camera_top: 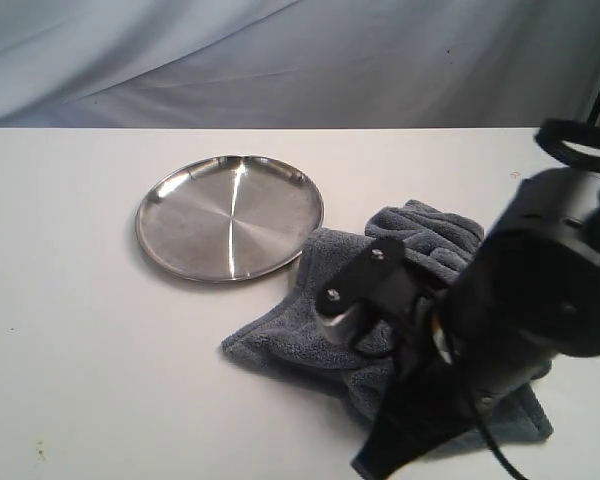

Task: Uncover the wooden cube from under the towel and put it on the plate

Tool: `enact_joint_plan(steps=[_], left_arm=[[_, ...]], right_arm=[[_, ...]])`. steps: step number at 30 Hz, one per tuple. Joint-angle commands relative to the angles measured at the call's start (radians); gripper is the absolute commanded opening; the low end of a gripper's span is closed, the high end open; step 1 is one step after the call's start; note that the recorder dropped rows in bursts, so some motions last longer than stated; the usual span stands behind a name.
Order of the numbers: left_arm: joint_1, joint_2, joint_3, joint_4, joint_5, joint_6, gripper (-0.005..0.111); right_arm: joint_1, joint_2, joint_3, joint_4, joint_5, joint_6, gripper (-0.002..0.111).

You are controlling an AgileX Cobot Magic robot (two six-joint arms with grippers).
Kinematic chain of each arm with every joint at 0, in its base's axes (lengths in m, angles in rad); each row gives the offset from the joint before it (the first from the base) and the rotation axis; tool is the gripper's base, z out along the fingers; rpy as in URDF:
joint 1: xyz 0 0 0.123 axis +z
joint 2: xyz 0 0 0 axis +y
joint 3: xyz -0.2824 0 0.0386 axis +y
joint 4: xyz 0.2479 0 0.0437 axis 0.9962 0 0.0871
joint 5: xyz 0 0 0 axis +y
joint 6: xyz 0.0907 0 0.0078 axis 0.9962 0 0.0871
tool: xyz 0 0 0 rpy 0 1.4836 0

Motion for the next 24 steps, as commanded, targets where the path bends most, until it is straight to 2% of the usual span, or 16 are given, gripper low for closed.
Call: enact_joint_plan(steps=[1, 4, 9, 15, 18, 24], left_arm=[[-0.001, -0.002, 0.004, 0.001, -0.004, -0.001, 0.001], [-0.001, -0.002, 0.004, 0.001, -0.004, -0.001, 0.001], [-0.001, -0.002, 0.004, 0.001, -0.004, -0.003, 0.001], [-0.001, -0.002, 0.004, 0.001, -0.004, -0.003, 0.001], [-0.001, -0.002, 0.004, 0.001, -0.004, -0.003, 0.001], [-0.001, -0.002, 0.004, 0.001, -0.004, -0.001, 0.001]], right_arm=[[-0.093, -0.118, 0.117, -0.003, 0.011, 0.007, 0.000], [-0.193, -0.187, 0.172, -0.040, 0.013, 0.010, 0.000], [-0.422, -0.239, 0.179, -0.140, 0.007, 0.012, 0.000], [-0.614, -0.210, 0.179, -0.162, -0.212, 0.090, 0.000], [-0.649, -0.142, 0.131, -0.152, -0.246, 0.094, 0.000], [-0.621, 0.172, -0.231, -0.048, -0.095, 0.037, 0.000]])
